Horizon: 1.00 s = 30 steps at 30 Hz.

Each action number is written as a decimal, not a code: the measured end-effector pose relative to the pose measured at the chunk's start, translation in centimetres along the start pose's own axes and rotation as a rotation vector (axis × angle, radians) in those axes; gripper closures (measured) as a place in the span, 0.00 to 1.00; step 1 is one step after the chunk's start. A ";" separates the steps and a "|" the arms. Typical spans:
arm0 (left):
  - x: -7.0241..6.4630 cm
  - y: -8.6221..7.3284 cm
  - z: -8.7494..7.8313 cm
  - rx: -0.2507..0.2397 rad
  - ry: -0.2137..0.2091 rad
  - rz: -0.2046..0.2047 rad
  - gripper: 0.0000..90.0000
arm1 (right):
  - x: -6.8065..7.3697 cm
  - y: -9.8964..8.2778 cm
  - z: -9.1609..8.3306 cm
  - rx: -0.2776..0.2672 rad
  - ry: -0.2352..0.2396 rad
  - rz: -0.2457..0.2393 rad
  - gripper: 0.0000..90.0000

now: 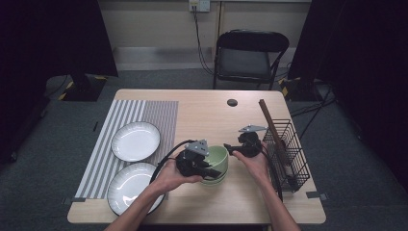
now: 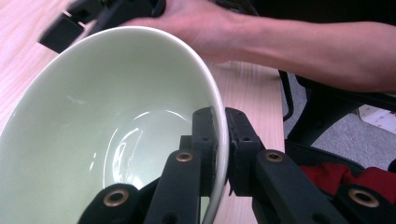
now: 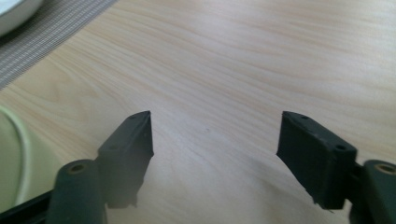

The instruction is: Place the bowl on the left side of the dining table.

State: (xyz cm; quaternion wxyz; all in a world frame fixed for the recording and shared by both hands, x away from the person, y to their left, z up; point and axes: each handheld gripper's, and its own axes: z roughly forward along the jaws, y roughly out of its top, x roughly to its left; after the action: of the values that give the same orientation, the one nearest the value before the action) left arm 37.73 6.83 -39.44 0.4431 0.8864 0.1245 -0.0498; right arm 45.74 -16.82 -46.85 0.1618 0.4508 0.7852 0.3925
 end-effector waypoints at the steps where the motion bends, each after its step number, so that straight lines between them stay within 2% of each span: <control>1: 0.0 0.0 -0.1 -0.006 -0.001 -0.001 0.93 | -0.1 -0.2 0.2 0.009 -0.008 0.002 0.28; 3: 0.1 0.1 -0.4 -0.005 -0.005 0.000 0.93 | -0.1 -0.5 0.4 0.018 -0.018 -0.004 0.26; 5: 0.1 0.1 -0.6 -0.027 -0.009 -0.013 0.93 | -0.1 -0.7 0.5 0.027 -0.016 -0.007 0.25; 12: 0.1 0.2 -1.6 -0.068 -0.010 -0.017 0.93 | 0.0 -1.5 0.9 0.059 -0.040 -0.041 0.22; 17: 0.2 0.2 -2.1 -0.088 -0.006 -0.021 0.93 | 0.4 -1.9 1.5 0.107 -0.065 -0.052 0.18; 18: 0.1 0.2 -2.2 -0.090 -0.006 -0.019 0.93 | 0.4 -2.0 1.7 0.120 -0.078 -0.069 0.16; 22: 0.1 0.2 -2.7 -0.107 -0.007 -0.017 0.93 | 0.5 -2.3 1.6 0.103 -0.084 -0.068 0.17; 27: 0.1 0.3 -3.3 -0.122 0.009 -0.023 0.93 | 0.5 -3.0 1.6 0.047 -0.089 -0.070 0.16; 30: 0.1 0.5 -4.0 -0.135 0.015 -0.018 0.93 | 0.5 -3.0 1.6 0.047 -0.089 -0.069 0.16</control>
State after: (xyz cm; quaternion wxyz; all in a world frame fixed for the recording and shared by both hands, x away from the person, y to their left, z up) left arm 37.91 9.72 -36.65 0.5004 0.8536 0.1392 -0.0386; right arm 44.72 -16.53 -50.09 0.1993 0.4444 0.8012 0.3475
